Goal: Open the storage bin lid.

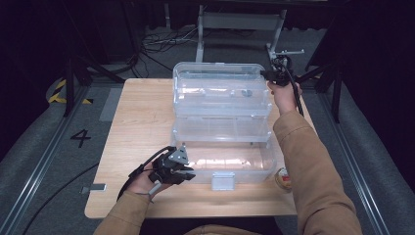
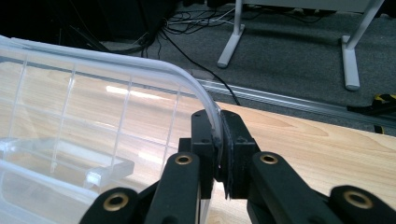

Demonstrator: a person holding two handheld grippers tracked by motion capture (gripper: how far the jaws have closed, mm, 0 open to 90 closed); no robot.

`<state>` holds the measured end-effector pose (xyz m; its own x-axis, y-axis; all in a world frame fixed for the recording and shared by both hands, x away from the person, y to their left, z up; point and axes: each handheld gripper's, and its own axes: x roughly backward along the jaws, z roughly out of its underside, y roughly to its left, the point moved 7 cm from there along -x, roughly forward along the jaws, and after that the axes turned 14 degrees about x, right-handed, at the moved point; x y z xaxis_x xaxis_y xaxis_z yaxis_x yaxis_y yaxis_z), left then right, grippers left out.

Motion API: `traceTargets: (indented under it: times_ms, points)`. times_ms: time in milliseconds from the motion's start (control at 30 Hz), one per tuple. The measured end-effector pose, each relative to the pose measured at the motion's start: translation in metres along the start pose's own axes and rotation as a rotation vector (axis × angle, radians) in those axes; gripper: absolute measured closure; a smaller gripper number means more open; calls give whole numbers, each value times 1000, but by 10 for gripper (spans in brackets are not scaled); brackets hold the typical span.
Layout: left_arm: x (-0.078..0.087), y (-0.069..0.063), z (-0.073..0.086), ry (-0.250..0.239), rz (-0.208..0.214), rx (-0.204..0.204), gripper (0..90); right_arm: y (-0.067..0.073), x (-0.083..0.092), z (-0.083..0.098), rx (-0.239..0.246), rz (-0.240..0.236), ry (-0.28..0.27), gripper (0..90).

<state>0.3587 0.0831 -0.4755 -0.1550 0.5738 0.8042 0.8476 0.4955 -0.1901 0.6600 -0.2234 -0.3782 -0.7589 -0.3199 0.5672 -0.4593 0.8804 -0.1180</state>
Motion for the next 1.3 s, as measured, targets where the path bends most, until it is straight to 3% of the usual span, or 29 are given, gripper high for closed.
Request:
traceTargets:
  times_ms: [1300]
  points:
    - [0,0,1,1,-4,0,767,-7,-33,19,-77,-59,83,848]
